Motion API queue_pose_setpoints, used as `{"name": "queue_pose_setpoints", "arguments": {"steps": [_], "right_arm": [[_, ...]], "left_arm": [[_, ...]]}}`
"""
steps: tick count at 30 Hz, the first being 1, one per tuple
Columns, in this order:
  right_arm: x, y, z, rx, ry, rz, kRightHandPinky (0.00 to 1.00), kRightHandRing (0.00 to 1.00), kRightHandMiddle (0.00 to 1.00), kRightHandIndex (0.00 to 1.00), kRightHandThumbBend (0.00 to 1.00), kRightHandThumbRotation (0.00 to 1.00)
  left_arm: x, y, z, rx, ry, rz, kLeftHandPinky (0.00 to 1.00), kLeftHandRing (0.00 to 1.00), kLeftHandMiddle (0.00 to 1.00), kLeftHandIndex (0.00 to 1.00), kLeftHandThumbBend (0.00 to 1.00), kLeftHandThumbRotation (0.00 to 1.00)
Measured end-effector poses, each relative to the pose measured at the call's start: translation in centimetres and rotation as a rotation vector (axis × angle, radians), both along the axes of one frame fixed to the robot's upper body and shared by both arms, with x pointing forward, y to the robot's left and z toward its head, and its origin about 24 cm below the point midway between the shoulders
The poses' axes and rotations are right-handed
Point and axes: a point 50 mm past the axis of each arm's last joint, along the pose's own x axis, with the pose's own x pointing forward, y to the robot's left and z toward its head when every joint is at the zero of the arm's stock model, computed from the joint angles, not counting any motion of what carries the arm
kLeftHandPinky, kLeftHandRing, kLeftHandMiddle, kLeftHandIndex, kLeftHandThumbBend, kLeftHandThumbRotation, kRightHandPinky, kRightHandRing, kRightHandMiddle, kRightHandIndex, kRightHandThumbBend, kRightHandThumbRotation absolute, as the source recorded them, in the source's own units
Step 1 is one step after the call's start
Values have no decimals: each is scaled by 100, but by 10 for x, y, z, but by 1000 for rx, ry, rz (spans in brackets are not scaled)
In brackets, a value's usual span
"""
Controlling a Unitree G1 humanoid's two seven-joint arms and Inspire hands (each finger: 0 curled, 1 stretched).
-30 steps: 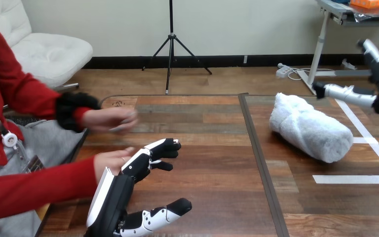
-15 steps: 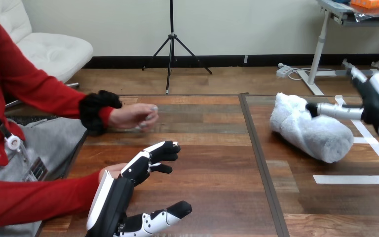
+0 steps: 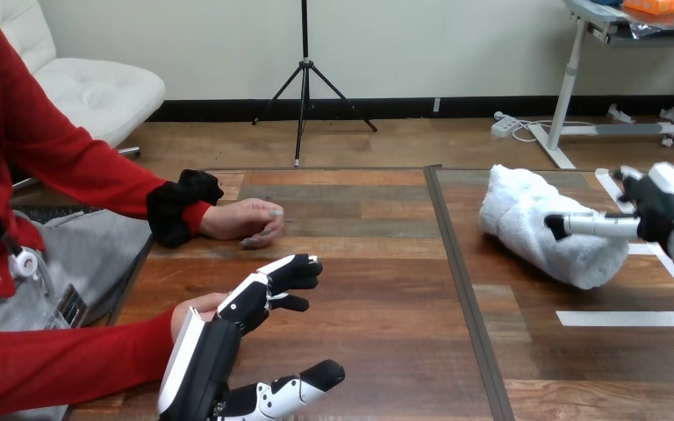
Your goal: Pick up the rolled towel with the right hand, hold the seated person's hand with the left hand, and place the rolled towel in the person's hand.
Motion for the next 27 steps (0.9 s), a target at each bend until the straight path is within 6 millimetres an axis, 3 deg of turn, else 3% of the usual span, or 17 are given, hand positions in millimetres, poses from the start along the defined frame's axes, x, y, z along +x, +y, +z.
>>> {"name": "queue_pose_setpoints", "arguments": {"steps": [15, 27], "right_arm": [[1, 10, -10, -39, 84, 14, 61, 81, 83, 97, 100, 72], [11, 26, -6, -80, 103, 61, 74, 90, 89, 98, 100, 73]], "left_arm": [[0, -2, 0, -7, 1, 1, 66, 75, 78, 78, 86, 50], [-4, -1, 1, -7, -14, 6, 65, 74, 77, 78, 86, 52]]}}
